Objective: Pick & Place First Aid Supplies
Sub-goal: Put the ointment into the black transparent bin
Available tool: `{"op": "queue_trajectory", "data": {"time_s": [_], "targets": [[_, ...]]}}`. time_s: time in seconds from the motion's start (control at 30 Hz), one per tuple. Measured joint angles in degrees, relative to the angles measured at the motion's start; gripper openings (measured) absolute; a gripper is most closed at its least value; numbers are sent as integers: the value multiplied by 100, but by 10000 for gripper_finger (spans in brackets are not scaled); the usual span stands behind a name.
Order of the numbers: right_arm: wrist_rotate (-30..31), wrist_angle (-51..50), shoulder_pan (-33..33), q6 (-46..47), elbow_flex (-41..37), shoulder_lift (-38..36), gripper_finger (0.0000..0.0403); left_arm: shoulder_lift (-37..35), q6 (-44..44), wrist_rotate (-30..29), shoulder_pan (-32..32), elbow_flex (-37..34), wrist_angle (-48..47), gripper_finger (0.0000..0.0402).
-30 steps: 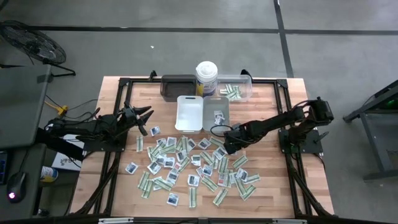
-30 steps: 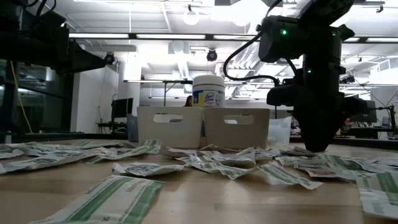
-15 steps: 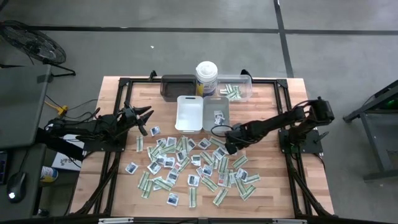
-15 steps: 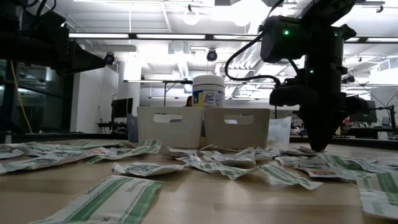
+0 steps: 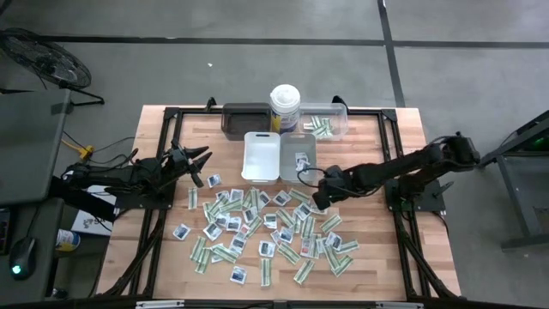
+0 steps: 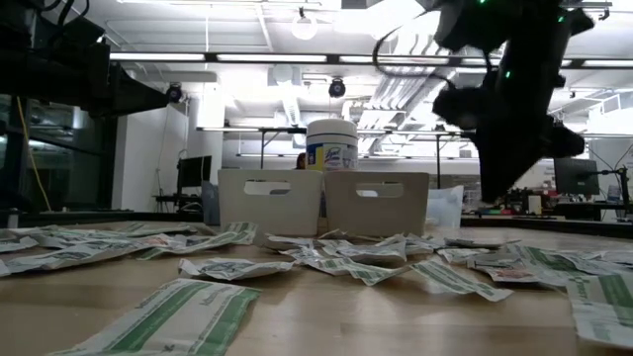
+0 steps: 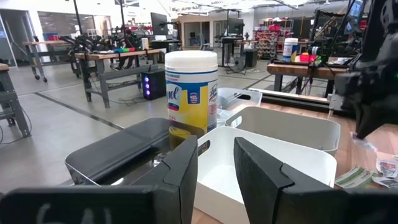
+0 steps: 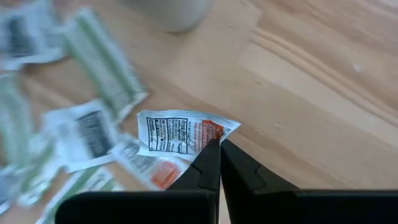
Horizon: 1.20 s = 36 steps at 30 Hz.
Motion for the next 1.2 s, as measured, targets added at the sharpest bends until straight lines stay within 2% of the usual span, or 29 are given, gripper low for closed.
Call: {"op": "queue_trajectory", "data": {"time_s": [0.2, 0.4, 0.5, 0.8, 1.0, 1.2], "targets": [[460, 180, 338, -367, 2, -543, 0, 0, -2, 1, -2, 2, 1, 101], [1646, 665, 582, -673, 11, -956, 0, 1, -1, 1, 0, 1, 2, 101], [2071, 1053, 622, -984, 11, -976, 0, 2, -2, 2, 0, 0, 2, 101], [2735, 2258, 595, -1945, 20, -950, 0, 0, -103, 7, 0, 0, 39, 101], [3205, 2816, 591, -2617, 20, -950, 0, 2, -489, 528, 0, 1, 87, 101], [3663, 3470, 567, -3612, 20, -952, 0, 66, -1051, 1593, 0, 0, 575, 101]]}}
